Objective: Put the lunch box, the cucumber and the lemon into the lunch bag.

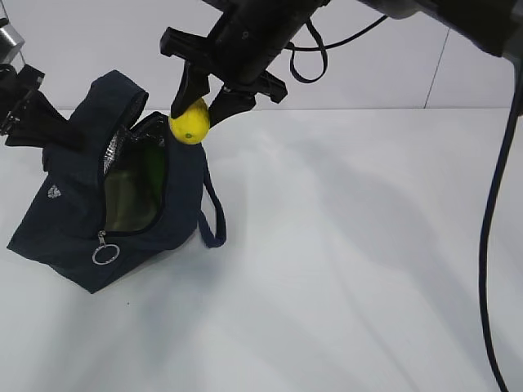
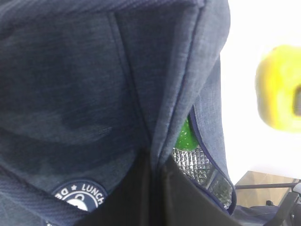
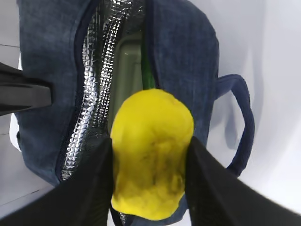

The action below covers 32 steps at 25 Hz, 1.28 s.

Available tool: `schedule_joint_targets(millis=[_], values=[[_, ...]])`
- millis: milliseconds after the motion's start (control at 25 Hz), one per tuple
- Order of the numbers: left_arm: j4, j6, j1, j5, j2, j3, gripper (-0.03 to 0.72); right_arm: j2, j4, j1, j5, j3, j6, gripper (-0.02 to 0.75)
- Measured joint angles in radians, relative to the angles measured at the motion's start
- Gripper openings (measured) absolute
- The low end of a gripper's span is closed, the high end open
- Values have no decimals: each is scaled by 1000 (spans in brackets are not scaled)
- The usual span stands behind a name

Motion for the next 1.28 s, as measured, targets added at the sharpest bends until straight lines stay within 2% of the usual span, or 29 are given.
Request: schedule_joint_targets(millis=[400, 720, 880, 1040, 1280], values=[[-18, 0, 0, -2, 0, 0, -9, 89, 99, 18, 4, 0, -12, 340], [-46, 0, 0, -2, 0, 0, -9, 114, 172, 45, -72, 0, -71, 347], [-61, 0, 0, -2, 0, 0, -9, 140, 170, 66, -80, 0, -75, 405], [-65, 0, 0, 1, 0, 0, -9, 156, 164, 67, -91, 0, -75, 503], [-67, 0, 0, 1, 0, 0, -9, 156, 164, 58, -50, -24, -77, 529]])
